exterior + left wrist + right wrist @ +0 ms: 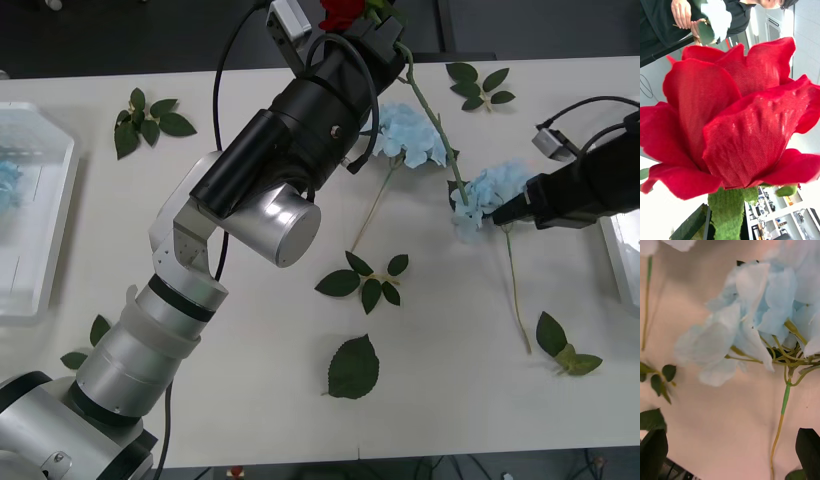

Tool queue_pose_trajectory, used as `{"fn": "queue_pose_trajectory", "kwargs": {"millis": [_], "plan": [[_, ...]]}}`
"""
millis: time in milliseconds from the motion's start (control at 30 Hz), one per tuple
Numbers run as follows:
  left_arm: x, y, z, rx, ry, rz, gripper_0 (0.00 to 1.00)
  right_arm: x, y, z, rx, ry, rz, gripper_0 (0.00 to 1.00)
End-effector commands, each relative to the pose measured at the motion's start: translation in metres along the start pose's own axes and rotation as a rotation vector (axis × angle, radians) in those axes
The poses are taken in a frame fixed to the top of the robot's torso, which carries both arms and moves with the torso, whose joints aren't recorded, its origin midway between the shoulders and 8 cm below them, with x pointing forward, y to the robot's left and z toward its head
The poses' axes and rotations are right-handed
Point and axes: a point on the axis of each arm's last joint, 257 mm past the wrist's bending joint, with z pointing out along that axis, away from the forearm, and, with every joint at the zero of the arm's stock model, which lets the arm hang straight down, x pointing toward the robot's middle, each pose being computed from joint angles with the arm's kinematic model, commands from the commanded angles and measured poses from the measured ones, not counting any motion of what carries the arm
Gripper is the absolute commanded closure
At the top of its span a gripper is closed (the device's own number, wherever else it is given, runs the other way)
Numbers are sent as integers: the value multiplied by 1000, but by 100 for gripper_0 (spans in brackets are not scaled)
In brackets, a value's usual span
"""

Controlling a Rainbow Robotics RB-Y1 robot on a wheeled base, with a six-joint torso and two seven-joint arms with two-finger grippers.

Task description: Place the red flowers into the right box and the blue flowers into the left box. If a person shows an open palm, hand one flower to the person first, then continue sorting.

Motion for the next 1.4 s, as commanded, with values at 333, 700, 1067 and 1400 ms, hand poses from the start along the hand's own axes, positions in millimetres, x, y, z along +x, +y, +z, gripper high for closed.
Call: {"fn": "queue_pose_trajectory", "kwargs": {"millis": [333, 700, 1067, 1400], "plan": [[-12, -17, 0, 35, -42, -6, 100, -37, 78, -97, -235, -19, -152, 1], [-12, -17, 0, 35, -42, -6, 100, -33, 142, -86, -403, 23, -225, 1], [-12, -17, 0, 35, -42, -6, 100, -12, 192, -60, -510, 102, -315, 1], [-12, -17, 0, 35, -42, -6, 100, -23, 222, -30, -543, 63, -322, 83]]}}
